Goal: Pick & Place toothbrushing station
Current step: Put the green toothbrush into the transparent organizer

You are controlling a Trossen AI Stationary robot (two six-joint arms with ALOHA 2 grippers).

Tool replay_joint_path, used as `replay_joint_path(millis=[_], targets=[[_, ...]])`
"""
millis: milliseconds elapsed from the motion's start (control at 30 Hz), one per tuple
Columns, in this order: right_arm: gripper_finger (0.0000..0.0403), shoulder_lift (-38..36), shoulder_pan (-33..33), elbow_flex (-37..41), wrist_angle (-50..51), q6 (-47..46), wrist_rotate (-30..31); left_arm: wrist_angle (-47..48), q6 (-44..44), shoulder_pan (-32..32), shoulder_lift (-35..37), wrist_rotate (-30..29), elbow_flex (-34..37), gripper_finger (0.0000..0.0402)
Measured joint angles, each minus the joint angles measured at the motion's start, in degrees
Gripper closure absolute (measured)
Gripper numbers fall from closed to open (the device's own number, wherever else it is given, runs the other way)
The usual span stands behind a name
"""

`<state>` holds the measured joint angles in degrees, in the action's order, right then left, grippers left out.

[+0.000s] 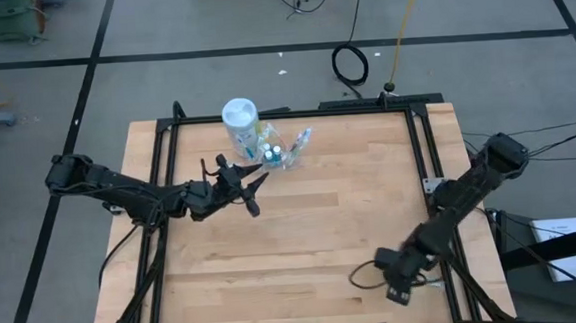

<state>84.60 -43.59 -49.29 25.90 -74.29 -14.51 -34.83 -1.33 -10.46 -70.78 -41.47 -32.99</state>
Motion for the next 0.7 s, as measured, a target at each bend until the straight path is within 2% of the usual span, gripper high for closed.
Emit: replay_joint_path(millis=[133, 200, 367, 467, 700], targets=[[0.0277, -1.0, -4.9, 0.0, 4.4, -15.1, -5.2, 0.4, 0.8, 0.0, 0.0, 0.0, 0.0, 0.0261], [0.0277, -1.1, -6.9, 0.0, 7.1, -19.2, -5.1, 0.4, 0.8, -0.1, 0.0, 0.1, 0.0, 0.0261], [0.0277, -0.9, -10.3, 1.5, 12.7, -22.2, -2.2, 0.8, 1.5, -0.1, 0.0, 0.1, 0.0, 0.0261], [0.0277, -0.9, -11.2, 3.9, 9.6, -22.3, 0.0, 0.8, 1.5, -0.1, 0.0, 0.1, 0.0, 0.0261], [0.0277, -1.2, -11.3, 9.0, 5.9, -22.2, -0.5, 1.4, 1.6, -0.1, 0.0, 0.1, 0.0, 0.0261]])
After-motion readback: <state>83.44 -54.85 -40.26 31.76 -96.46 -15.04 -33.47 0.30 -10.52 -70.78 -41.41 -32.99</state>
